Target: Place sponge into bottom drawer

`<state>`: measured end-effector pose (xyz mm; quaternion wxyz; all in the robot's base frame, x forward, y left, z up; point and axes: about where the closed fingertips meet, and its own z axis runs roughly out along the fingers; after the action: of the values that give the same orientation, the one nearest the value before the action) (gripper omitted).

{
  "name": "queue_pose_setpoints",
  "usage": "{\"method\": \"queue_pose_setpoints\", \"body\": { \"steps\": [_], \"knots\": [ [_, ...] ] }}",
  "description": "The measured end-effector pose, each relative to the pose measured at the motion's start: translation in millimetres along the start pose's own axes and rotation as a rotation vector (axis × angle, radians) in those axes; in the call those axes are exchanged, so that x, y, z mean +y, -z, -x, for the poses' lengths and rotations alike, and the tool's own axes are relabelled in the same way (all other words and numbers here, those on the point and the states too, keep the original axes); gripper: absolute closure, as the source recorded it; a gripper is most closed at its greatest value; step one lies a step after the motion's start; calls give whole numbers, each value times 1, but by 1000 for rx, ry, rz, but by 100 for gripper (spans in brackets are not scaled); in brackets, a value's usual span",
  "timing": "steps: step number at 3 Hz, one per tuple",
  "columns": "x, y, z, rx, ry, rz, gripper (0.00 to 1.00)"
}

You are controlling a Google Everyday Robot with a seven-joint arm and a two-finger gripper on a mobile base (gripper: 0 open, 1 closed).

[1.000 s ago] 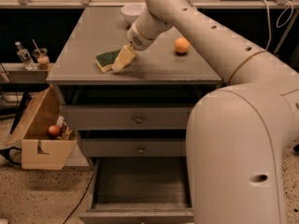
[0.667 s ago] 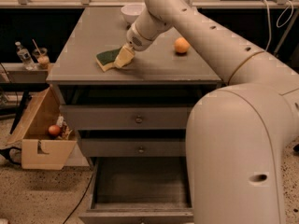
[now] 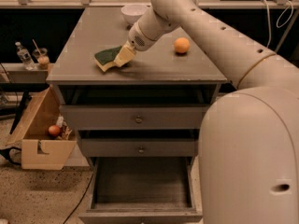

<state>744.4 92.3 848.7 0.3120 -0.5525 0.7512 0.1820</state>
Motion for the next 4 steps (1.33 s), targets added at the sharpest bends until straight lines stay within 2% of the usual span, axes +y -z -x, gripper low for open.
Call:
{"method": "queue_pose_setpoints", "body": {
  "steps": [1,2,3,4],
  "knots": [
    [16,30,3,-64,32,10,100],
    [16,30,3,-64,32,10,100],
    [25,32,-1,-54,37,14,100],
    [49,51,-13,-61,37,-3,100]
  ]
}}
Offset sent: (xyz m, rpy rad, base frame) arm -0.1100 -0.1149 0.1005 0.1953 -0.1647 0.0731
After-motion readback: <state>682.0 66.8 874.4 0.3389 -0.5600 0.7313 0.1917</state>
